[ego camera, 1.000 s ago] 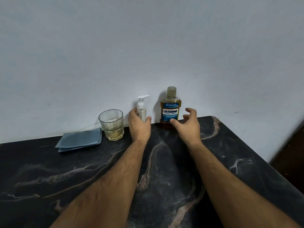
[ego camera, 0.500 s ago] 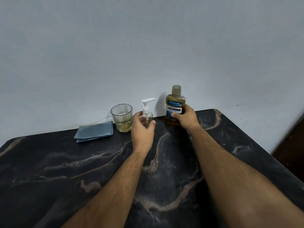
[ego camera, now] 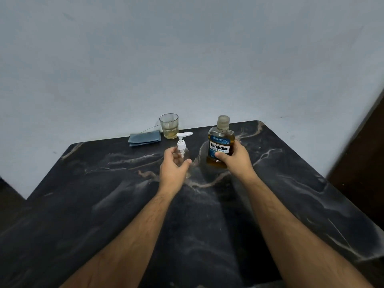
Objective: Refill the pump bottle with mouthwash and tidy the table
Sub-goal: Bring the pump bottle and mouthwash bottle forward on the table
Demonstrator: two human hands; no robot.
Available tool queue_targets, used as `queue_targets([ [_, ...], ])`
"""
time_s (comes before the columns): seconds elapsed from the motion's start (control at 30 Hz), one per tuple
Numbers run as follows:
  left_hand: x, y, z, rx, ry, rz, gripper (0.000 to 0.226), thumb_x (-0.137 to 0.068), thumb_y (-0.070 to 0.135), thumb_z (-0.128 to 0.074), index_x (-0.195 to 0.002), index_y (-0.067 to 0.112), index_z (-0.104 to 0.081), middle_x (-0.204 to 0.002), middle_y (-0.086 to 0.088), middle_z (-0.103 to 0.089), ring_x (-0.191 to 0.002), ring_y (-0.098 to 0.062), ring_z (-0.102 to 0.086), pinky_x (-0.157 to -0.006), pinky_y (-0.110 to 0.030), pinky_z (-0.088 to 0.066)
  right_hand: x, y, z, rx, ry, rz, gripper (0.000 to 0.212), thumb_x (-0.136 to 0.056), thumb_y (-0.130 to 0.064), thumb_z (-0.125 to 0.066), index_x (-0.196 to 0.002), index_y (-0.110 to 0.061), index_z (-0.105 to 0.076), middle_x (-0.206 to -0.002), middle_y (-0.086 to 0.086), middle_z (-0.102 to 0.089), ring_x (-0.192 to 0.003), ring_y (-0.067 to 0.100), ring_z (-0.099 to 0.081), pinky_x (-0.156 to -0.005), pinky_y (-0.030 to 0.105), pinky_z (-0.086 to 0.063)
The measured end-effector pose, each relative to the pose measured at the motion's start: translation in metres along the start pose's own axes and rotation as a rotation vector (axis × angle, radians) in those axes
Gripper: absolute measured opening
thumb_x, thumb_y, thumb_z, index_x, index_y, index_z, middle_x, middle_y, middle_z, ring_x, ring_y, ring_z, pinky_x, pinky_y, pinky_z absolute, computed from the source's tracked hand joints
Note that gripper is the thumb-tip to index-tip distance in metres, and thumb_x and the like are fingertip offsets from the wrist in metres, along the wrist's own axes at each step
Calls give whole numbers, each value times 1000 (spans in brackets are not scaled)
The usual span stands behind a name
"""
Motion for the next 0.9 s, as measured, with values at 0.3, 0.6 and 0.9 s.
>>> queue_targets([
  [0.3, 65, -21, 42, 64, -57, 18, 50, -85, 15, -75, -121, 32, -46, -119, 10, -66, -107, -6, -64, -96, -36, -53, 77, 15, -2, 19, -8, 2, 41, -80, -12, -80, -115, -19, -61, -112, -1, -71, -104, 15, -66, -98, 41, -53],
  [0.6, 76, -38, 66, 60, -27, 27, 54, -84, 14, -76, -130, 21, -48, -118, 7, -67, -105, -7, -65, -93, -31, -53, 98, 19, -2, 57, 39, 21, 42, -80, -12, -79, -117, -19, -61, -117, 1, -70, -106, 12, -65, -100, 39, -51],
  [0.9, 78, -41, 67, 93, -39, 4, 48, -85, 17, -76, -119, 32, -47, -112, 14, -65, -107, -2, -62, -89, -23, -48, 106, 21, -1, 22, 35, 35, 52, -79, -12, -80, -125, -16, -57, -119, -1, -67, -106, 8, -63, -101, 38, -51],
])
Point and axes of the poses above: each hand's wrist, its own x-axis away from the middle knuckle, its own z-axis out of the back of the hand, y = z × x, the point moved 8 cm from there along -x, towards the middle knuckle
